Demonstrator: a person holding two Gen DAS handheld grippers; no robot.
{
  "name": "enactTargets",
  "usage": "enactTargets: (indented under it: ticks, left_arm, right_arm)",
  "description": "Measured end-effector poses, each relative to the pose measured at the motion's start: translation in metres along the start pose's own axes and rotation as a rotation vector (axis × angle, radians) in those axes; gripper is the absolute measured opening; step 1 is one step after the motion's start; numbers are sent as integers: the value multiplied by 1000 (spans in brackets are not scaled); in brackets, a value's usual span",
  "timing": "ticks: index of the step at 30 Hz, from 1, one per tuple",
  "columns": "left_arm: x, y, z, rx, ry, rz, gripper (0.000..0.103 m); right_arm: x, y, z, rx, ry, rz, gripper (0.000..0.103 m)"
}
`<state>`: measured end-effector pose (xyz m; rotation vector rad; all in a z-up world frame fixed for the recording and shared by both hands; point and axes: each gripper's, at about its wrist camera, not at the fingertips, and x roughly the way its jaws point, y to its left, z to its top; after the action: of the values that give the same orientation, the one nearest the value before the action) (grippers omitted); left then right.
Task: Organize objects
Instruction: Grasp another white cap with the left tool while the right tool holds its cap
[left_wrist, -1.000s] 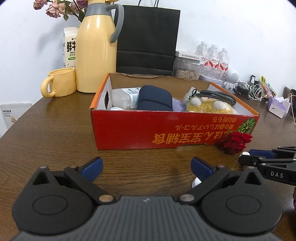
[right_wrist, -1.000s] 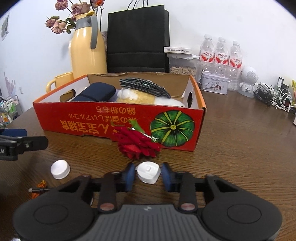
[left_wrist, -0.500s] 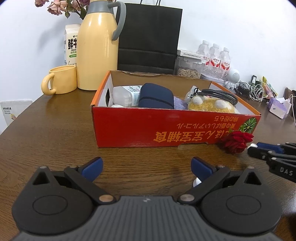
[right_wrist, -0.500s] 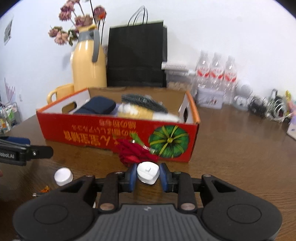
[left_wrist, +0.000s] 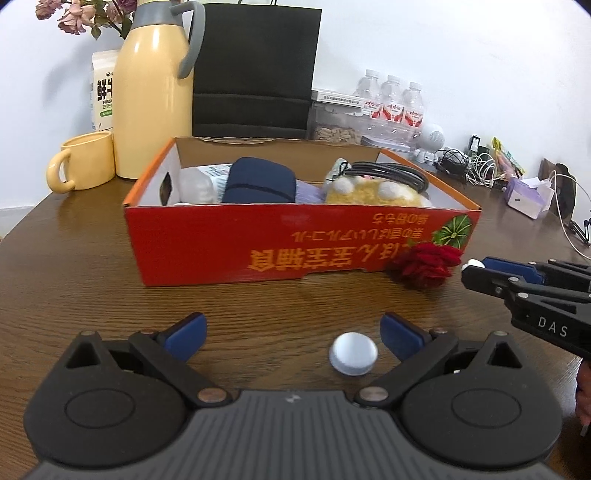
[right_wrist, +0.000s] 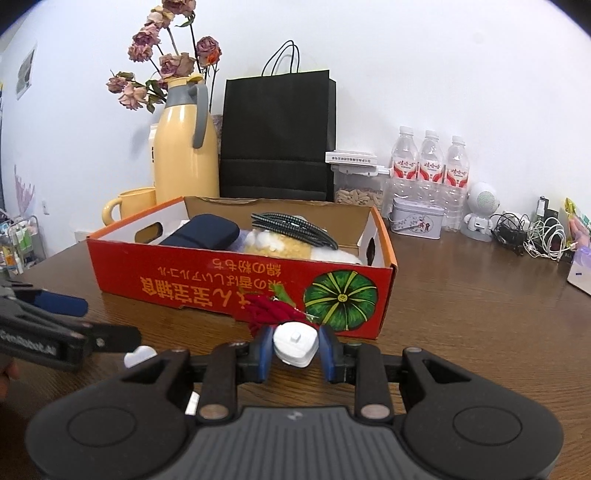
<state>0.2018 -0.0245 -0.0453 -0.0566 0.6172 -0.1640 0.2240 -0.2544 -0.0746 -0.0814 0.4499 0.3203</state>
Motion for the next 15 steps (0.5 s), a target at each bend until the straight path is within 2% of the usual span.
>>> enactTargets:
  ticks: [2, 4, 9, 11, 13, 15]
  left_arm:
    - [3, -5, -1, 4, 12, -8, 95]
    - [6, -10, -2, 18, 26, -4, 83]
    - [9, -16, -5, 39, 38, -7, 70]
    - [8, -19, -6, 58, 37, -11, 59]
    - [9, -25, -9, 100, 35, 21, 38]
    - [8, -27, -9, 111, 32, -3, 29]
  right_arm:
    - [-1, 0, 0, 2, -2, 7, 26]
    - [-1, 0, 0, 4, -4, 11, 26]
    - [-2, 0, 0, 8, -7, 18, 26]
    - [-3, -1, 0, 9, -9, 21, 26]
    - [-3, 0, 0, 9, -9, 23, 26]
    - [-3, 0, 0, 9, -9, 24, 26]
